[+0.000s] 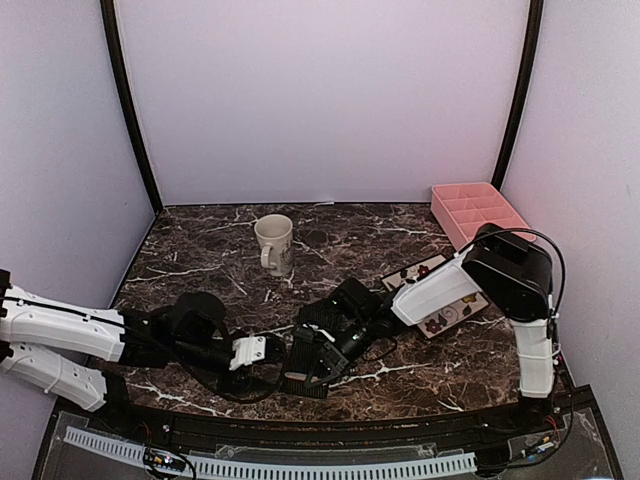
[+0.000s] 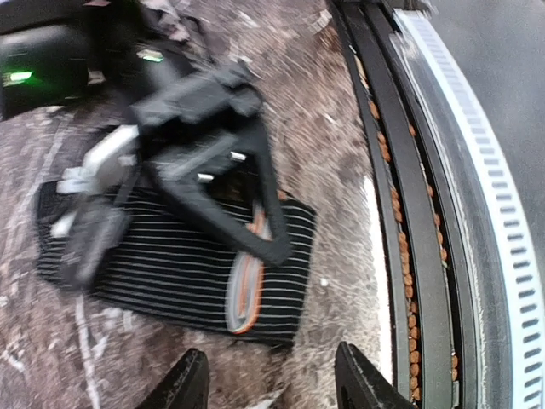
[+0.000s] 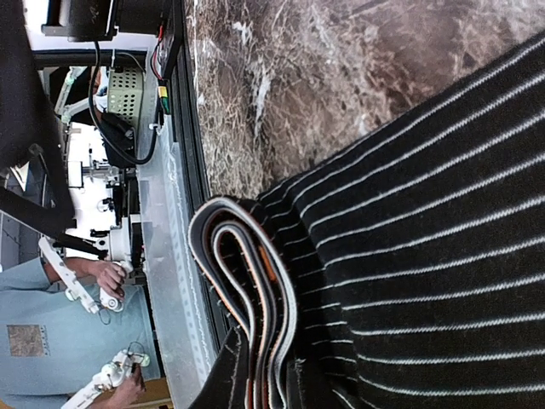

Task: Roll the underwear
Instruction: Roll the underwear at the center of the board.

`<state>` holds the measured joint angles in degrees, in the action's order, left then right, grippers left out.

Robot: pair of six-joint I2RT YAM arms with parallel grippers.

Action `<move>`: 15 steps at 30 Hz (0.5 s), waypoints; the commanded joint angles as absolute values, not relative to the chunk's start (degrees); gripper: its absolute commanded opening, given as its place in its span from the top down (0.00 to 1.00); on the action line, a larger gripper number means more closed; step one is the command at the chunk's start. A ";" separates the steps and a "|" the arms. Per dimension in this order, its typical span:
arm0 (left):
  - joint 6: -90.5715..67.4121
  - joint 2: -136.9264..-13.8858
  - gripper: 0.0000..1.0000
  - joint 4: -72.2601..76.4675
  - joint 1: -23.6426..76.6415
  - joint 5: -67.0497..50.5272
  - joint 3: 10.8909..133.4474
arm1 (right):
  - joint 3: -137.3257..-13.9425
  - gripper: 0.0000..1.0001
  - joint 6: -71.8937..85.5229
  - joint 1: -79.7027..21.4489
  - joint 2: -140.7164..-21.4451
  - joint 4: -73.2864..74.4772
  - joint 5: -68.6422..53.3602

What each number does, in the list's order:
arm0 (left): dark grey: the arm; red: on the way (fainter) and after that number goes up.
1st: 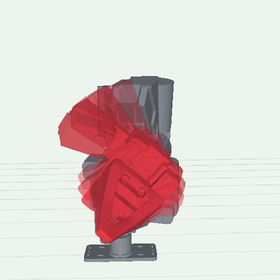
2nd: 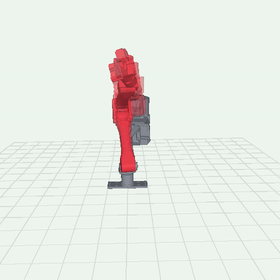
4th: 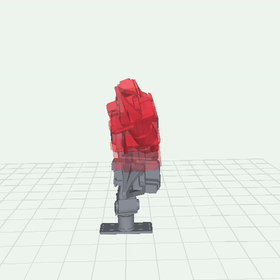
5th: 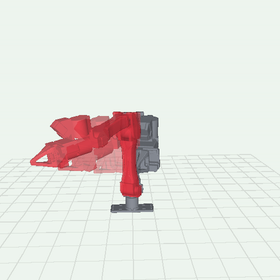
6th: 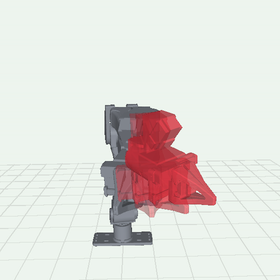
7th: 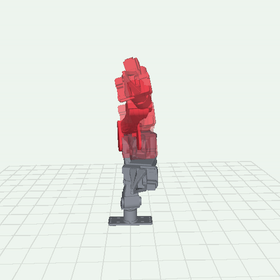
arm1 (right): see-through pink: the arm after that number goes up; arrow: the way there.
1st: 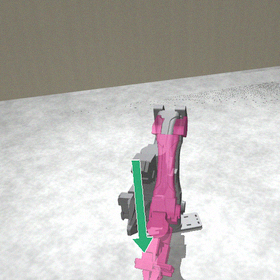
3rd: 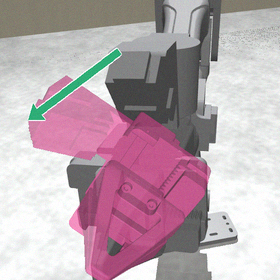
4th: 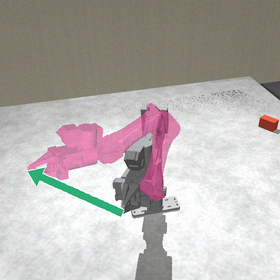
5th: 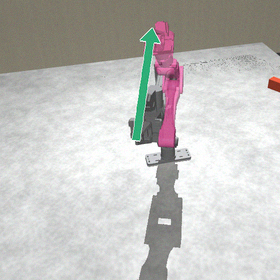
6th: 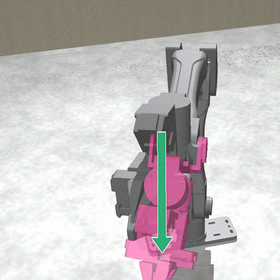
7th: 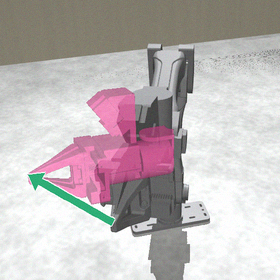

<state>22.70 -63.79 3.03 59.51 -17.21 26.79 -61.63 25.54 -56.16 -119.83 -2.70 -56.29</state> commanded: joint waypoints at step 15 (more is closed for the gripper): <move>31.67 -85.12 0.56 12.29 65.92 -14.09 33.64 | -65.29 1.00 22.77 -54.77 -124.08 6.29 -54.01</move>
